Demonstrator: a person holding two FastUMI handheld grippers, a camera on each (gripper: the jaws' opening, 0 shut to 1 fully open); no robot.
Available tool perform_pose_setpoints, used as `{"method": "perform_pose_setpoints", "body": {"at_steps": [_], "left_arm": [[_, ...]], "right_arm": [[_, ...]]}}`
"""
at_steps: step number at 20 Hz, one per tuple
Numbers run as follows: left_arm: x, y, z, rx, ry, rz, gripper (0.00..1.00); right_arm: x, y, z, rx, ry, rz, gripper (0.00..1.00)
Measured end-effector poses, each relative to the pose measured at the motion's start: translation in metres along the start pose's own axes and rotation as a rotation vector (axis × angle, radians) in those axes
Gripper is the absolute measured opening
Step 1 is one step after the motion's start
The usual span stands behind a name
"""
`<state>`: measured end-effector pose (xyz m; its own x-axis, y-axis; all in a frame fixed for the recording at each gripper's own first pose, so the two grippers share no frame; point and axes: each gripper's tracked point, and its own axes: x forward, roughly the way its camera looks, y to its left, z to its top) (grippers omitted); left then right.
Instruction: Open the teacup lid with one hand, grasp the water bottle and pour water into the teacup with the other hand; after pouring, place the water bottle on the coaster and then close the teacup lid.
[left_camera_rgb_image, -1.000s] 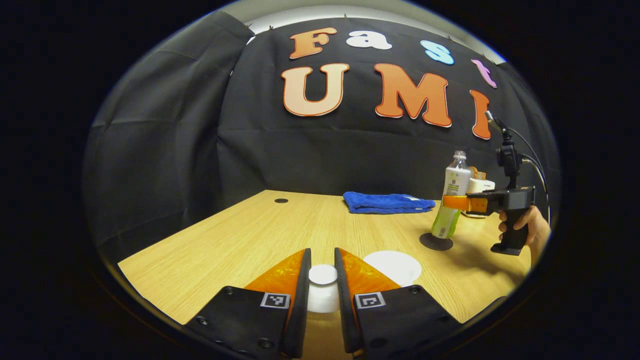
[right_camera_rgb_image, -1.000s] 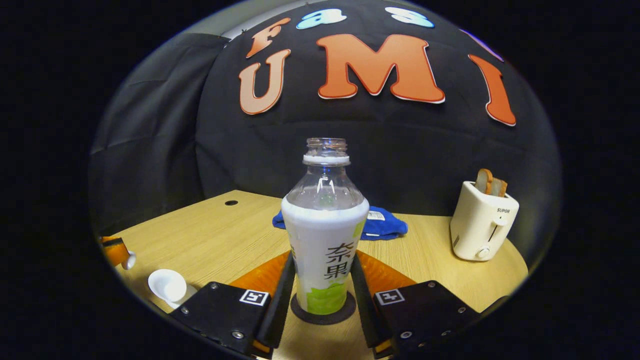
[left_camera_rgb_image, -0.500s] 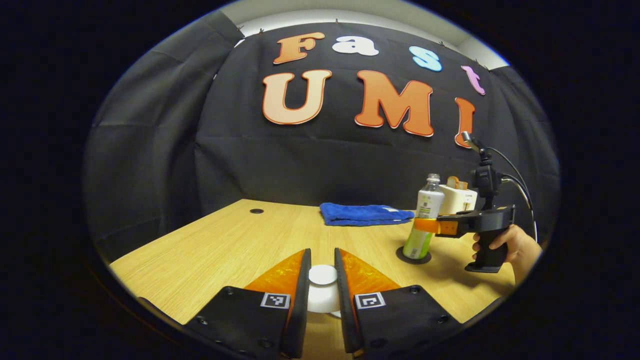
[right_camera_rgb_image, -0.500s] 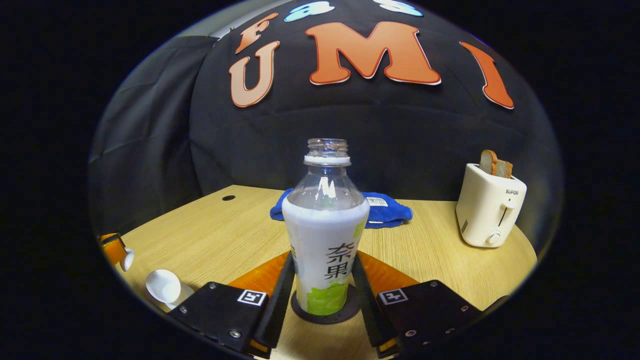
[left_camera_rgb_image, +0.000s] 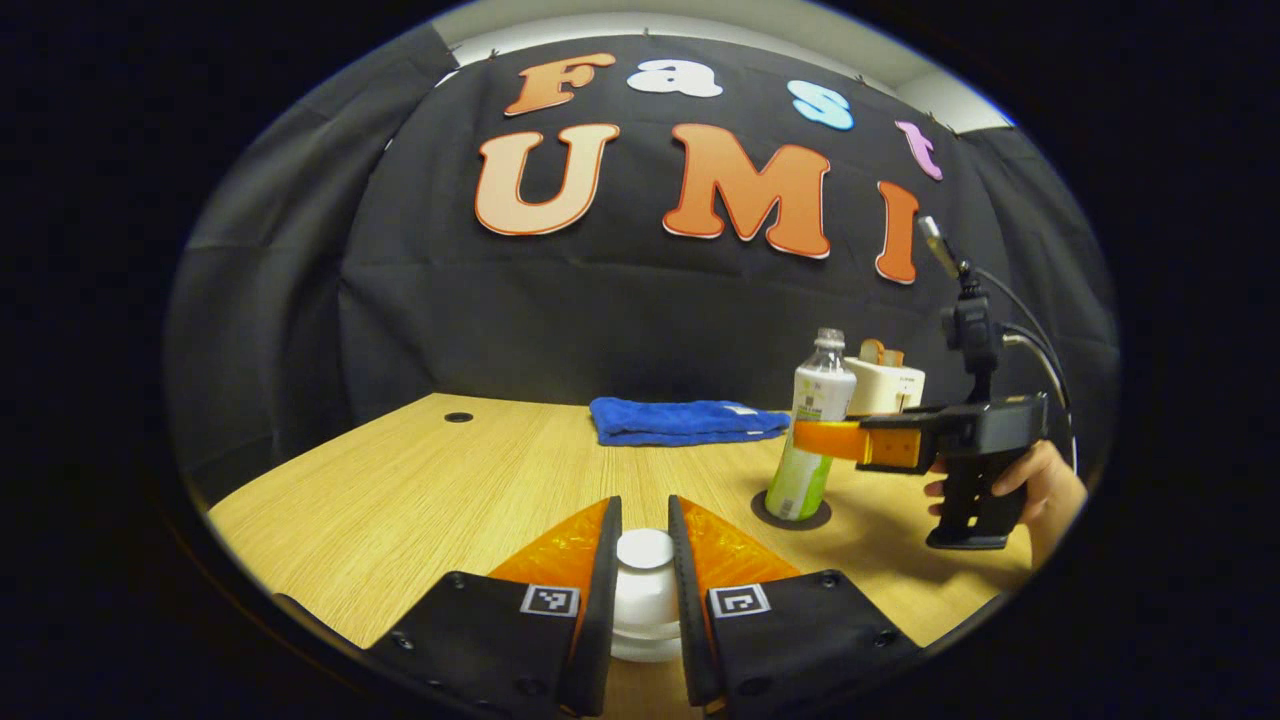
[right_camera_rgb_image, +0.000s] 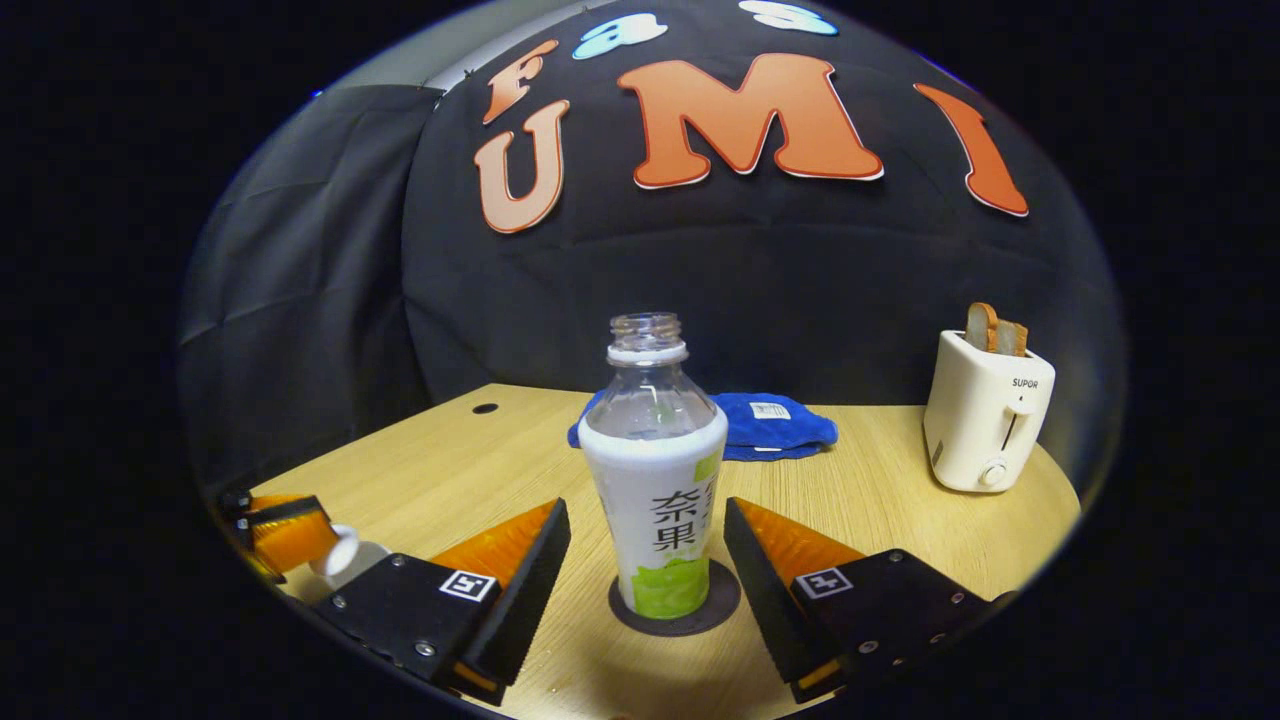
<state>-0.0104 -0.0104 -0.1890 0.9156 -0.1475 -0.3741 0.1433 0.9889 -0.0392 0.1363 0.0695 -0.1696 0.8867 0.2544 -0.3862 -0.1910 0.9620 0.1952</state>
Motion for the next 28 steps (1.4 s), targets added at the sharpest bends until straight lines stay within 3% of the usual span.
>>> {"method": "perform_pose_setpoints", "body": {"at_steps": [7, 10, 11, 14, 15, 17, 18, 19, 21, 23, 26, 28], "left_arm": [[0.007, -0.001, -0.018, 0.044, 0.046, 0.021, 0.30], [0.008, -0.009, -0.021, 0.064, 0.059, 0.016, 0.34], [0.009, -0.008, -0.023, 0.075, 0.068, 0.023, 0.30], [0.007, -0.008, -0.020, 0.102, 0.068, 0.042, 0.36], [0.006, -0.007, -0.017, 0.109, 0.058, 0.047, 0.39], [0.004, -0.008, 0.002, 0.119, 0.003, 0.056, 0.59], [0.003, -0.009, 0.012, 0.123, -0.026, 0.063, 0.63], [0.002, -0.010, 0.021, 0.128, -0.052, 0.075, 0.58], [-0.002, -0.014, 0.043, 0.122, -0.105, 0.084, 0.70], [-0.007, -0.024, 0.065, 0.099, -0.159, 0.076, 0.71], [-0.017, -0.039, 0.098, 0.089, -0.233, 0.061, 0.90], [-0.024, -0.043, 0.113, 0.082, -0.259, 0.064, 0.92]], "right_arm": [[-0.045, 0.010, 0.007, 0.023, -0.057, 0.028, 0.96], [-0.063, 0.011, 0.013, 0.006, -0.091, 0.032, 0.96], [-0.068, 0.010, 0.015, -0.004, -0.099, 0.025, 0.96], [-0.083, 0.002, 0.021, -0.012, -0.126, 0.009, 0.96], [-0.087, 0.000, 0.021, -0.010, -0.133, 0.002, 0.96], [-0.095, -0.008, 0.024, -0.013, -0.147, -0.026, 0.96], [-0.099, -0.014, 0.024, -0.015, -0.151, -0.053, 0.96], [-0.104, -0.018, 0.023, -0.016, -0.157, -0.072, 0.96], [-0.113, -0.020, 0.025, -0.030, -0.174, -0.096, 0.96], [-0.123, -0.025, 0.032, -0.051, -0.200, -0.123, 0.96], [-0.139, -0.029, 0.048, -0.063, -0.248, -0.156, 0.96], [-0.151, -0.032, 0.057, -0.072, -0.283, -0.182, 0.96]]}}
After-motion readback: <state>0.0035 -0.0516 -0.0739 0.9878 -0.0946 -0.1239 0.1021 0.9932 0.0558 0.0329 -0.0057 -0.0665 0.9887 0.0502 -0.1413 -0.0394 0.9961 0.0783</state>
